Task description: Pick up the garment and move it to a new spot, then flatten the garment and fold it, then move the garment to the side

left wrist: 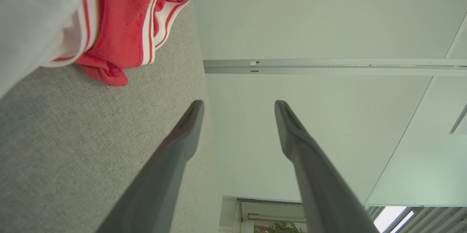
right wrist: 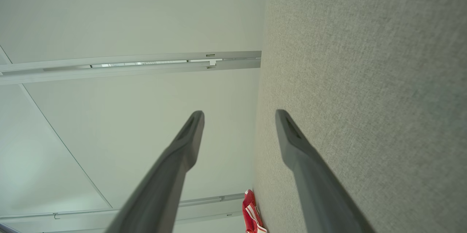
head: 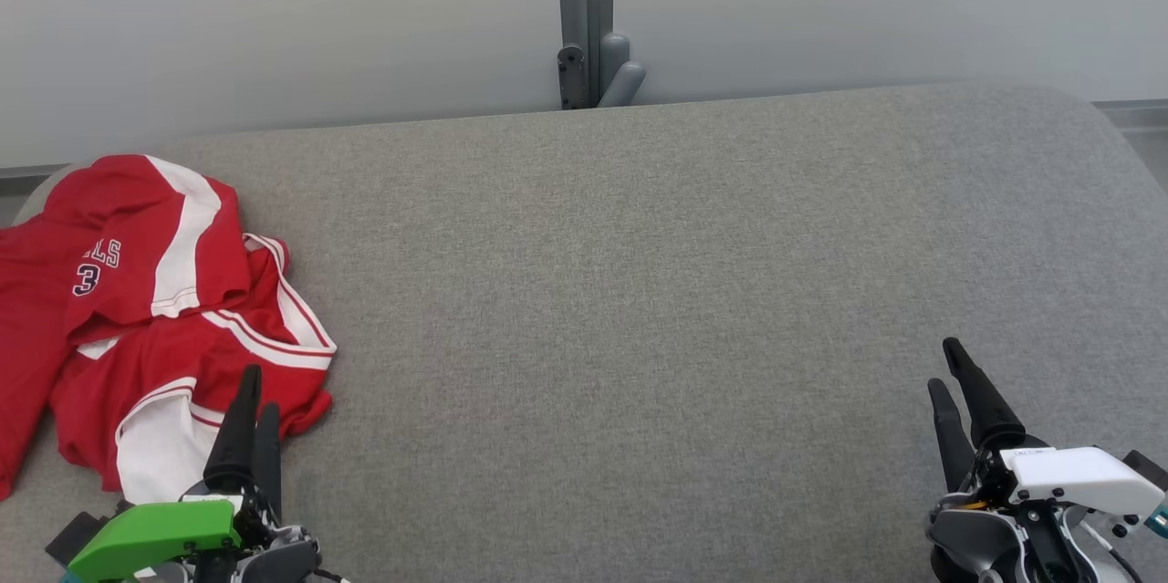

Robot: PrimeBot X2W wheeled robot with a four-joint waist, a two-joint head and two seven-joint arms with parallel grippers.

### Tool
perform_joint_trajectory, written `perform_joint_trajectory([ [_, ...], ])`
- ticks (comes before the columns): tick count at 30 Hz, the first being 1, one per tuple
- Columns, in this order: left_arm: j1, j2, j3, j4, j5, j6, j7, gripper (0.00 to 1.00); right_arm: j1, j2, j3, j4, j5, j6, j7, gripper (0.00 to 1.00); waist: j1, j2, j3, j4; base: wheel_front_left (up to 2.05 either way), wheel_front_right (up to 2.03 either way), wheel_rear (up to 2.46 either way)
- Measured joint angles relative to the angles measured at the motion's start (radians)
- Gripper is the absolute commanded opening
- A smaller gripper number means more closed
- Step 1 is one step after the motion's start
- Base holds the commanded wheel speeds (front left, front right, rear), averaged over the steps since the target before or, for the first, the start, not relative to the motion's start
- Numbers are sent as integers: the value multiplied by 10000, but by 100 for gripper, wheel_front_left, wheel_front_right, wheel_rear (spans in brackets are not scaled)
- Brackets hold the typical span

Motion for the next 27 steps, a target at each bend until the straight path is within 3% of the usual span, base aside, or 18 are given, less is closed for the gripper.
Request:
perform_joint_trajectory([
  [11,131,150,-384,-96,842,6,-575,100,92,-4,73,-339,-1956,0,-479,100,0,0,-9,27,0,0,0],
  [20,130,368,-715,-96,2888,211,-965,100,188,-10,274,-899,-4905,0,-867,100,0,0,-13,83,0,0,0],
  [27,131,368,-807,-192,4443,236,-1229,100,290,-10,385,-1141,-6506,0,-1139,100,0,0,-24,120,0,0,0],
])
